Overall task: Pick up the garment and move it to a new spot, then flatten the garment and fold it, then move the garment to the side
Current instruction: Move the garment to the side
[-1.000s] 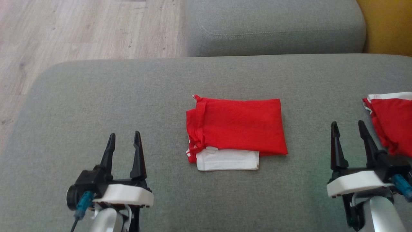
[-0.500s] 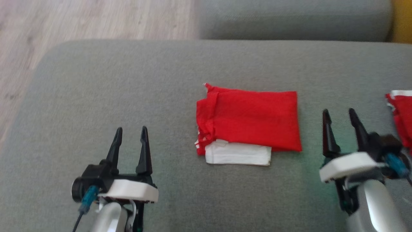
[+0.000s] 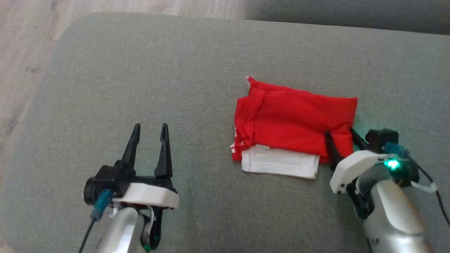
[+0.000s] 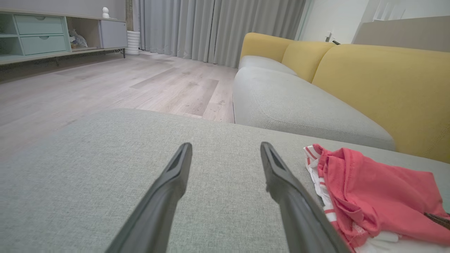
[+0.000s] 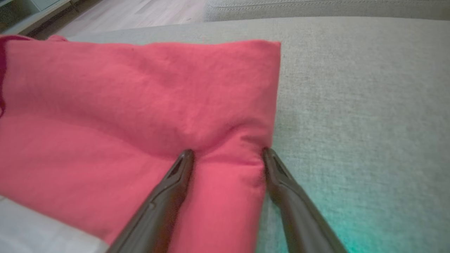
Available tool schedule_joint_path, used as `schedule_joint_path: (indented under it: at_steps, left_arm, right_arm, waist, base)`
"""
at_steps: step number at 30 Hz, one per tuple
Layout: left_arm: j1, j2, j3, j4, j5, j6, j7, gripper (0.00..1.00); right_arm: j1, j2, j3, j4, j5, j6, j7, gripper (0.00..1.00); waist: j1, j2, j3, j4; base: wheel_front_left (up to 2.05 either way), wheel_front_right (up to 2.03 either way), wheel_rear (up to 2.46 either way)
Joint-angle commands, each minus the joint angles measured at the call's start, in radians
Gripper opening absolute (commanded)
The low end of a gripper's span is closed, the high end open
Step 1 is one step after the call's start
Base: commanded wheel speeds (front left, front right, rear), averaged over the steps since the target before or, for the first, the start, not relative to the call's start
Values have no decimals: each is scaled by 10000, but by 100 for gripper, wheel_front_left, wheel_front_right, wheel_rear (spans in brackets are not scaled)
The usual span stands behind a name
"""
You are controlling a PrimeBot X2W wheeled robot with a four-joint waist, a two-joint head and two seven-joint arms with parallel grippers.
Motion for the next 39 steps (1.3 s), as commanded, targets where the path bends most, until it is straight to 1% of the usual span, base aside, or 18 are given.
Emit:
schedule_joint_path:
  at_steps: [1, 3, 6, 12, 15, 18, 19, 21, 23, 27, 29, 32, 34, 36, 39]
  left_arm:
    - [-371, 54, 196, -253, -66, 39, -95, 100]
    - [-375, 54, 131, -214, -12, 38, -95, 100]
    - [-345, 54, 41, -159, 31, 38, -95, 100]
    - [-247, 54, -116, -99, 83, 27, -95, 100]
    - [-163, 54, -158, -103, 93, 53, -95, 100]
    - [-81, 54, -332, -92, 105, 37, -95, 100]
    - [-81, 54, -332, -92, 105, 37, -95, 100]
    - [-45, 54, -428, -119, 71, 68, -95, 100]
    - [-42, 54, -486, -171, 35, 116, -95, 100]
    - [-142, 54, -516, -263, 89, 159, -95, 100]
    - [-249, 54, -475, -293, 151, 150, -95, 100]
    - [-466, 54, -389, -376, 223, 130, -95, 100]
    - [-627, 54, -372, -407, 245, 89, -95, 100]
    - [-792, 54, -373, -437, 270, 50, -95, 100]
    - [-1023, 54, -352, -477, 301, 8, -95, 100]
  right_arm:
    - [-354, -5, 374, 145, -33, -7, 132, 100]
    - [-486, -5, 426, 425, -17, -7, 19, 0]
    - [-638, -5, 423, 747, -120, -7, -287, 0]
    - [-836, -55, 571, 991, -866, -7, -1068, 0]
    - [-830, -263, 753, 873, -1185, -7, -1205, 0]
    - [-825, -655, 1085, 557, -1406, -7, -1126, 0]
    - [-825, -655, 1085, 557, -1406, -7, -1126, 0]
    - [-826, -1088, 1387, 243, -1481, -7, -979, 0]
    - [-854, -1652, 1676, -114, -1471, -7, -763, 0]
    - [-1016, -3257, 2247, -828, -1584, -7, -307, 0]
    - [-1141, -4031, 2324, -1130, -1505, -7, -132, 0]
    - [-1362, -5207, 2268, -1402, -1440, -7, 21, 0]
    - [-1504, -5825, 2107, -1442, -1367, -7, 54, 0]
    - [-1651, -6327, 1888, -1404, -1378, -7, 64, 0]
    - [-1856, -6841, 1458, -1223, -1536, -7, 111, 0]
  waist:
    - [-1, 0, 12, 68]
    - [-1, 0, -23, 82]
    - [-1, 0, -158, 3]
    - [-1, 0, -737, -555]
    - [-1, 0, -1011, -914]
    - [-1, 0, -1200, -1304]
    - [-1, 0, -1200, -1304]
    - [-1, 0, -1245, -1558]
    - [-1, 0, -1213, -1801]
    - [-1, 0, -884, -2256]
    - [-1, 0, -645, -2437]
    - [-1, 0, -214, -2617]
    - [-1, 0, 81, -2691]
    - [-1, 0, 386, -2734]
    - [-1, 0, 801, -2748]
  base:
    - [0, 0, 0]
    - [0, 0, 0]
    - [0, 0, 0]
    - [0, 0, 0]
    - [0, 0, 0]
    - [0, 0, 0]
    - [0, 0, 0]
    - [0, 0, 0]
    - [0, 0, 0]
    - [0, 0, 0]
    - [0, 0, 0]
    - [0, 0, 0]
    - [0, 0, 0]
    - [0, 0, 0]
    - [0, 0, 0]
